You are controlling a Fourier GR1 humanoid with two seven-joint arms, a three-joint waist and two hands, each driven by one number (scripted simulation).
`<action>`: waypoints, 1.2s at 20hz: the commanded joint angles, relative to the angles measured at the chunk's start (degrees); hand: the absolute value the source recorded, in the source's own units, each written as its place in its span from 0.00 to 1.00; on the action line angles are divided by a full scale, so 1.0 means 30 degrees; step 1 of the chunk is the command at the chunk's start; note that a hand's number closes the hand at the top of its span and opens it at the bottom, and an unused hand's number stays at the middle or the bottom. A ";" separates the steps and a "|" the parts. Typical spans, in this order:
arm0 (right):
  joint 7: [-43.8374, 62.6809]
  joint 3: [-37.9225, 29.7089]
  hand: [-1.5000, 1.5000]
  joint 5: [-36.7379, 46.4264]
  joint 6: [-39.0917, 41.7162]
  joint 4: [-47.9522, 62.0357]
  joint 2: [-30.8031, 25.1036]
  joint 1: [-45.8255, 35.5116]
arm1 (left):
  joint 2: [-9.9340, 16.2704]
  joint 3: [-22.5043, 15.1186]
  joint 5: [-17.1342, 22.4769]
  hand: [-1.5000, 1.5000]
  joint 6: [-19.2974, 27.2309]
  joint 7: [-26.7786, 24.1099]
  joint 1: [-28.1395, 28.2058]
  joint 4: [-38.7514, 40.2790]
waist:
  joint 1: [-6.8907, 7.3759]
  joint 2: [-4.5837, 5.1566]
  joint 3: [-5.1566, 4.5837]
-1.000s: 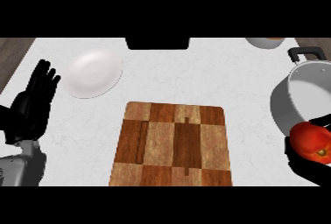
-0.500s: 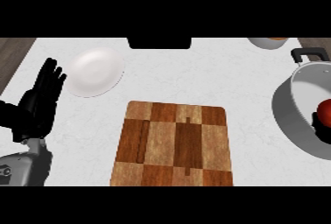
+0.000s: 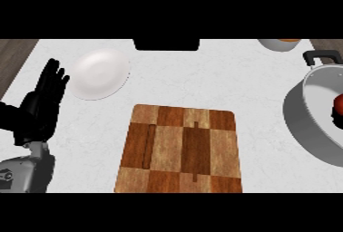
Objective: Pick the tomato from the cutting board and place it in the pot
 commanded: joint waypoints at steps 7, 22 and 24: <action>-0.3458 -0.1928 0.00 -0.3432 0.1676 0.9321 -0.0602 -0.3950 | 0.0123 0.0211 0.0338 0.50 -0.0238 0.0756 0.0118 -0.0995 | 0.0060 -0.0024 0.0014; -1.0418 -0.7213 0.00 -1.1720 0.7335 1.3687 -0.1794 -0.5719 | 0.0134 0.0292 0.0185 0.50 -0.0476 0.0409 0.0165 -0.0241 | -0.0179 -0.0026 0.0014; -1.0956 -0.7904 0.00 -1.2728 0.8505 1.3652 -0.2180 -0.4855 | 0.0439 0.0524 0.0103 0.50 -0.0175 0.1223 -0.0252 -0.0854 | -0.0318 -0.0093 0.0009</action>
